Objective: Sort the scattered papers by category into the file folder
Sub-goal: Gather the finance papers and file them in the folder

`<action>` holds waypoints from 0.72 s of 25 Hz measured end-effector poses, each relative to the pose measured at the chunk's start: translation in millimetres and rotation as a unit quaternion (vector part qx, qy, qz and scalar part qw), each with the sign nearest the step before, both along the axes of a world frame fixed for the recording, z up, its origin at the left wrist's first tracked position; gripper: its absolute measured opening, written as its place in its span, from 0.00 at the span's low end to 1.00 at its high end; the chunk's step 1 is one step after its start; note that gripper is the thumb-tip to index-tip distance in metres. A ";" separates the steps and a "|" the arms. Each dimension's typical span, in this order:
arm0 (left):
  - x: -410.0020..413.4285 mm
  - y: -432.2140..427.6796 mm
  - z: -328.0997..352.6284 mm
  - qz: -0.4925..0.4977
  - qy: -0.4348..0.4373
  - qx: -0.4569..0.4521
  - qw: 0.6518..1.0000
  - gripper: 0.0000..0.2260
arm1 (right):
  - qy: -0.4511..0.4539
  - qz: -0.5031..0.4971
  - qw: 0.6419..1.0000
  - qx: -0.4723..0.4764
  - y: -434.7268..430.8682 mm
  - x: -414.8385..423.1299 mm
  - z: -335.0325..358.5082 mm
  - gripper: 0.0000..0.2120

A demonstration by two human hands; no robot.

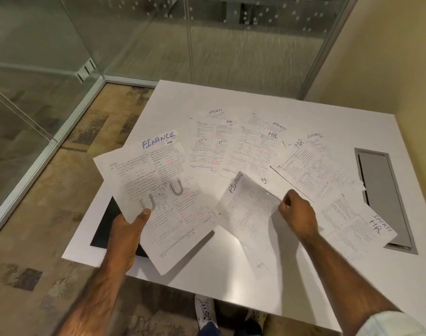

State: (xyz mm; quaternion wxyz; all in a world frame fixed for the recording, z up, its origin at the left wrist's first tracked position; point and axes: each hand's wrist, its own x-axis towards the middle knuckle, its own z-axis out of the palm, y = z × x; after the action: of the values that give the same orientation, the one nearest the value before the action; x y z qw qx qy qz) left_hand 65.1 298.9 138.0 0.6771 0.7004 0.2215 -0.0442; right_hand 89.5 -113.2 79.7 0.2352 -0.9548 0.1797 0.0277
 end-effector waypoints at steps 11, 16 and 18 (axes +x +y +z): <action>5.9 -42.1 18.0 -0.023 0.008 -0.104 0.994 0.11 | -0.233 -0.146 0.950 0.150 0.7 1.3 194.8 0.11; 9.4 -62.2 20.7 -0.049 0.013 -0.151 0.987 0.11 | -0.233 -0.253 0.896 0.282 -0.4 -20.6 194.3 0.12; 12.4 -64.6 22.4 -0.055 0.012 -0.148 0.987 0.11 | -0.251 -0.280 0.866 0.329 -9.7 -26.4 188.8 0.10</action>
State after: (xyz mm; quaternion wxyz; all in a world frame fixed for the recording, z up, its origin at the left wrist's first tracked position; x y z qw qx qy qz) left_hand 77.5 234.3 160.4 0.7674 0.6026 0.1818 -0.1223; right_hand 63.1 -122.8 268.5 0.5706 -0.7065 0.3548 -0.2222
